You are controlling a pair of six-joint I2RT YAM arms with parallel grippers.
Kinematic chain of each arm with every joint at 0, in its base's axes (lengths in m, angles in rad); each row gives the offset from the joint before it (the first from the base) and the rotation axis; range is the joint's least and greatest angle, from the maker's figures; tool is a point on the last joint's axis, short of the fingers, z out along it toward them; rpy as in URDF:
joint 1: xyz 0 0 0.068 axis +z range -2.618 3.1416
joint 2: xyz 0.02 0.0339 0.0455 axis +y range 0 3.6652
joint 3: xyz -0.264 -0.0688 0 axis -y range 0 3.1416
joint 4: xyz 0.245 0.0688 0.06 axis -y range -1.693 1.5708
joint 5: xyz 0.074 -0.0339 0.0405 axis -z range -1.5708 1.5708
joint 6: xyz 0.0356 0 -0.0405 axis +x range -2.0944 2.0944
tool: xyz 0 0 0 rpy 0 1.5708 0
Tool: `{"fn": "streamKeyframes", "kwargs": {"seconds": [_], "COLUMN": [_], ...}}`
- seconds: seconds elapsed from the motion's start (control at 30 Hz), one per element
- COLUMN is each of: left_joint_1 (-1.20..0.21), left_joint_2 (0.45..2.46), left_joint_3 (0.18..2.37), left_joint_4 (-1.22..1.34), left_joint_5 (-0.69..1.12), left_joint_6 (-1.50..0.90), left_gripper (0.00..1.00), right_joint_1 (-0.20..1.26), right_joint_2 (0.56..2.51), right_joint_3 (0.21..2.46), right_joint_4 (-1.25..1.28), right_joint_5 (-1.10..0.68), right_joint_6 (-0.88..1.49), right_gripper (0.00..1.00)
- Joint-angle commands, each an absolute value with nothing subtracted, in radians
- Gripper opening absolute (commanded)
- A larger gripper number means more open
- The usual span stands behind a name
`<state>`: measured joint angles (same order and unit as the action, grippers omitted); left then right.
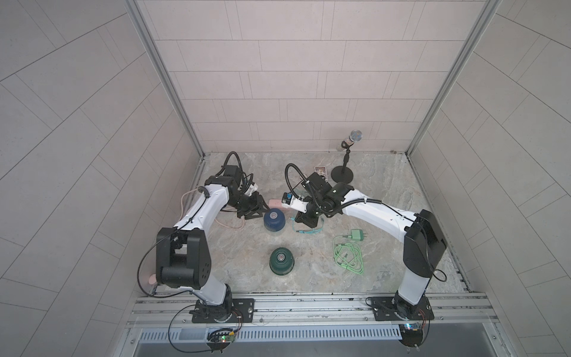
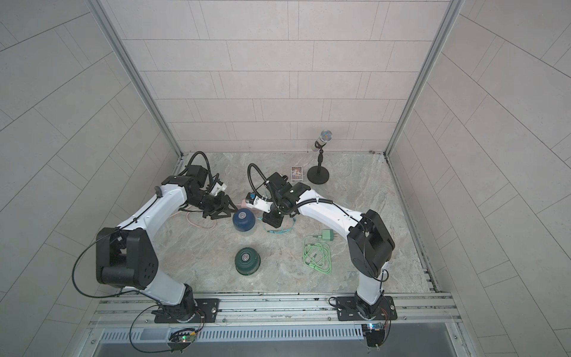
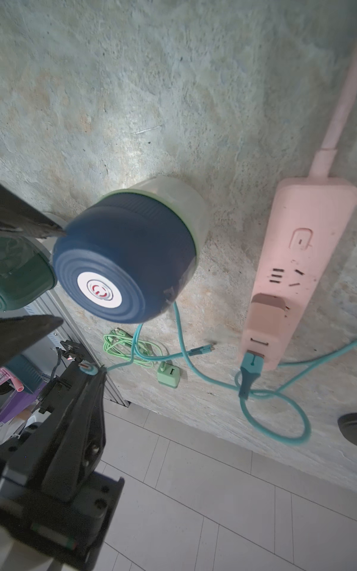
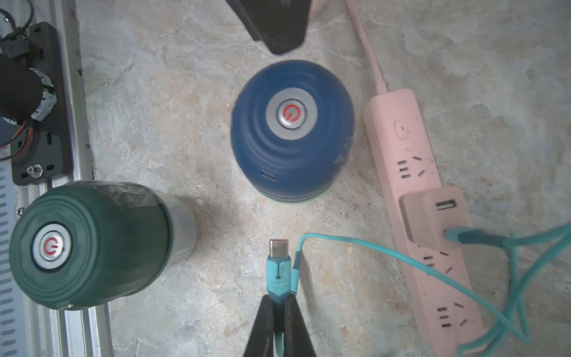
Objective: Charge the cordless meat grinders
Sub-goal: Insert the charging cable into the cordless meat grinder.
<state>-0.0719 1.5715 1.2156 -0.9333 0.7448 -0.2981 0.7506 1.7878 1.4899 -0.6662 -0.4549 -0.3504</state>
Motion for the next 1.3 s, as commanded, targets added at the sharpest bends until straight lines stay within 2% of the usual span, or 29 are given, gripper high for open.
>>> {"fn": "streamKeyframes", "kwargs": {"seconds": [0.0, 0.67, 1.27], "left_joint_1": [-0.061, -0.06, -0.061], "left_joint_2": [1.558, 1.632, 1.63], "left_joint_3": [1.197, 1.179, 1.124], "left_joint_4": [-0.898, -0.775, -0.767], "left_joint_5": [0.752, 0.793, 0.815], "left_joint_6": [-0.285, -0.219, -0.233], "left_gripper": [0.45, 0.49, 0.5], "right_joint_1": [0.775, 0.868, 0.861], "right_joint_2": [1.795, 1.907, 1.957], "right_joint_3": [1.52, 1.61, 1.662], "right_joint_4": [-0.708, -0.714, -0.764], "right_joint_5": [-0.446, -0.274, -0.217], "right_joint_6": [-0.388, -0.342, -0.323], "right_gripper": [0.05, 0.04, 0.04]}}
